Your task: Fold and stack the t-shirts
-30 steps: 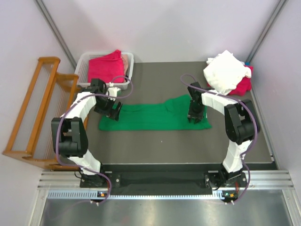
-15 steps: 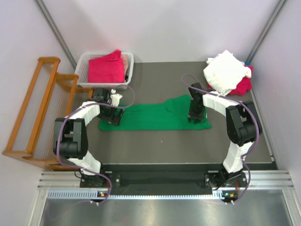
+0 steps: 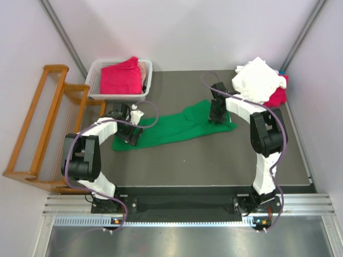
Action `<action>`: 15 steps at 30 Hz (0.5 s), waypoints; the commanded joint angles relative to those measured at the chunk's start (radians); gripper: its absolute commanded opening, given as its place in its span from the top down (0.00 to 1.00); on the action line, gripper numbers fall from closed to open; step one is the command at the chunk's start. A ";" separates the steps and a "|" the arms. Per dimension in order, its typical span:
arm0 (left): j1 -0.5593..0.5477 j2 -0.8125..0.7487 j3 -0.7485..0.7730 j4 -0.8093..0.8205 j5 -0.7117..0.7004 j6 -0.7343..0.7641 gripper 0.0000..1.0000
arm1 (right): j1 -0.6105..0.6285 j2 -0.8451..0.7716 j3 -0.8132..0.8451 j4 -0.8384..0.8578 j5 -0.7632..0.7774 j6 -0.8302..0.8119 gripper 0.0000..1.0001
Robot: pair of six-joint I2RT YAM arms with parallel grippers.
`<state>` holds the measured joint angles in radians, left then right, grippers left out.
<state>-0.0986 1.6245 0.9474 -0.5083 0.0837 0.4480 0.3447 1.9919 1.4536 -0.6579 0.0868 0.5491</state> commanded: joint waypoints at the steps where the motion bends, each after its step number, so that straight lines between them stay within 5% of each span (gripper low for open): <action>1: -0.042 -0.038 -0.001 -0.209 -0.045 0.080 0.01 | 0.000 0.067 0.122 0.038 -0.010 -0.020 0.66; 15: -0.216 -0.095 0.185 -0.515 0.057 0.049 0.01 | 0.010 0.064 0.129 0.030 0.022 -0.014 0.67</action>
<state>-0.2859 1.5726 1.0584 -0.9127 0.0879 0.5037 0.3508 2.0727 1.5597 -0.6525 0.0811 0.5415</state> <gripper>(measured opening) 0.991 0.337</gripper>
